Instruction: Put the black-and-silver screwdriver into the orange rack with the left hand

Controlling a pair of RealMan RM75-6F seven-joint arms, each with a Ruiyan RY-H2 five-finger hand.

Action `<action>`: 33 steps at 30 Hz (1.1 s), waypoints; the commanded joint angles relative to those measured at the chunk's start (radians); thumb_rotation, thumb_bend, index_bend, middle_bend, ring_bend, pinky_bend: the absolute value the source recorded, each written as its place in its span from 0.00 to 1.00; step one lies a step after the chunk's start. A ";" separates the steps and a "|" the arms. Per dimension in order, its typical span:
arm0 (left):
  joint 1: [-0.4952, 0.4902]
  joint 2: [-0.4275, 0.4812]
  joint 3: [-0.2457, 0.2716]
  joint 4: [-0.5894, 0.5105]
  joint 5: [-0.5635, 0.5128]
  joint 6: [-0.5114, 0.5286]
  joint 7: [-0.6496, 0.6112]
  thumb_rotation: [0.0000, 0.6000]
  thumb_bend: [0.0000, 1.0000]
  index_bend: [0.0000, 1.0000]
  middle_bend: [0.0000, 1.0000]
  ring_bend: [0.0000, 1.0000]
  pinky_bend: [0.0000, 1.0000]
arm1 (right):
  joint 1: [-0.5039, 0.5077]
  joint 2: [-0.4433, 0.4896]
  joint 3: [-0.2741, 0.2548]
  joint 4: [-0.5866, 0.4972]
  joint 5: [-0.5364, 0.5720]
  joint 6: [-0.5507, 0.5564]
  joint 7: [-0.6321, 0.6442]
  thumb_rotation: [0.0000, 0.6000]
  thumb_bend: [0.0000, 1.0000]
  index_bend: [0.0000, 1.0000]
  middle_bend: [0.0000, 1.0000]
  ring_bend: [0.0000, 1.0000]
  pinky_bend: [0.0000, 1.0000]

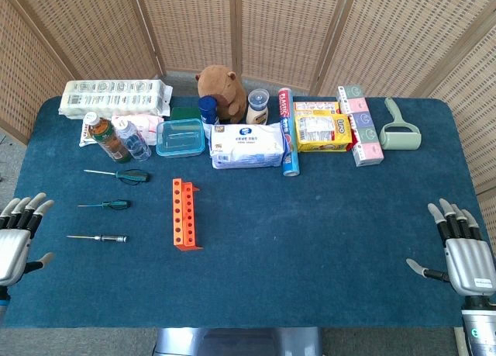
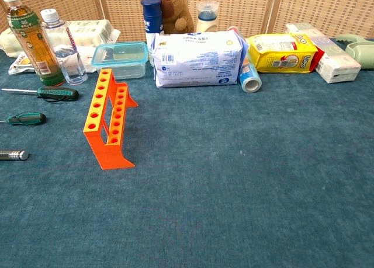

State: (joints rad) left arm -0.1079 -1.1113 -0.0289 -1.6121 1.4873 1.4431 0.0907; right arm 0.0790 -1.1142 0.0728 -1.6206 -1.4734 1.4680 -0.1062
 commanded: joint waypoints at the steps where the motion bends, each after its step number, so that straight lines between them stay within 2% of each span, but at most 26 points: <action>1: 0.002 0.001 -0.001 -0.003 -0.004 0.002 0.004 1.00 0.01 0.00 0.00 0.00 0.02 | -0.002 0.002 -0.002 -0.003 -0.006 0.005 0.002 0.68 0.00 0.01 0.00 0.00 0.00; 8: -0.002 0.003 0.007 -0.006 0.010 -0.006 -0.017 1.00 0.02 0.00 0.01 0.00 0.02 | -0.007 0.007 -0.006 -0.006 -0.016 0.014 0.010 0.69 0.00 0.01 0.00 0.00 0.00; 10: -0.007 -0.001 0.006 -0.004 0.009 -0.015 -0.027 1.00 0.03 0.00 0.13 0.08 0.04 | -0.007 0.008 -0.004 -0.007 -0.017 0.017 0.013 0.69 0.00 0.01 0.00 0.00 0.00; 11: -0.009 -0.003 0.006 -0.002 0.008 -0.017 -0.029 1.00 0.04 0.00 0.25 0.18 0.09 | -0.006 0.008 -0.004 -0.008 -0.017 0.017 0.014 0.69 0.00 0.01 0.00 0.00 0.00; 12: -0.012 -0.007 0.005 0.001 0.007 -0.022 -0.032 1.00 0.04 0.00 0.42 0.34 0.22 | -0.007 0.008 -0.004 -0.007 -0.017 0.017 0.015 0.69 0.00 0.01 0.00 0.00 0.00; 13: -0.013 -0.011 0.004 0.004 0.006 -0.024 -0.032 1.00 0.05 0.00 0.53 0.45 0.34 | -0.007 0.008 -0.005 -0.006 -0.016 0.016 0.015 0.68 0.00 0.01 0.00 0.00 0.00; 15: -0.016 -0.035 -0.008 0.026 0.006 -0.009 -0.020 1.00 0.07 0.00 0.85 0.80 0.77 | -0.006 0.009 -0.008 -0.006 -0.015 0.009 0.015 0.68 0.00 0.01 0.00 0.00 0.00; 17: -0.017 -0.068 -0.012 0.055 0.009 0.002 -0.008 1.00 0.07 0.03 0.98 0.97 0.96 | -0.006 0.013 -0.008 -0.007 -0.018 0.010 0.022 0.68 0.00 0.01 0.00 0.00 0.00; 19: -0.020 -0.086 -0.005 0.066 0.003 -0.015 0.002 1.00 0.07 0.09 1.00 1.00 1.00 | -0.010 0.017 -0.009 -0.009 -0.021 0.016 0.032 0.69 0.00 0.01 0.00 0.00 0.00; 23: -0.033 -0.137 0.005 0.098 0.007 -0.041 0.032 1.00 0.07 0.26 1.00 1.00 1.00 | -0.016 0.031 -0.012 -0.016 -0.034 0.029 0.060 0.68 0.00 0.01 0.00 0.00 0.00; 26: -0.041 -0.166 0.009 0.112 -0.004 -0.065 0.053 1.00 0.09 0.34 1.00 1.00 1.00 | -0.018 0.037 -0.011 -0.017 -0.036 0.033 0.074 0.68 0.00 0.01 0.00 0.00 0.00; 33: -0.067 -0.206 0.006 0.115 -0.059 -0.145 0.084 1.00 0.20 0.37 1.00 1.00 1.00 | -0.016 0.047 -0.010 -0.017 -0.027 0.021 0.094 0.69 0.00 0.01 0.00 0.00 0.00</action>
State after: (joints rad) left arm -0.1685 -1.3094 -0.0213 -1.4999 1.4363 1.3069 0.1671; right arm 0.0630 -1.0675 0.0628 -1.6375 -1.5011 1.4894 -0.0126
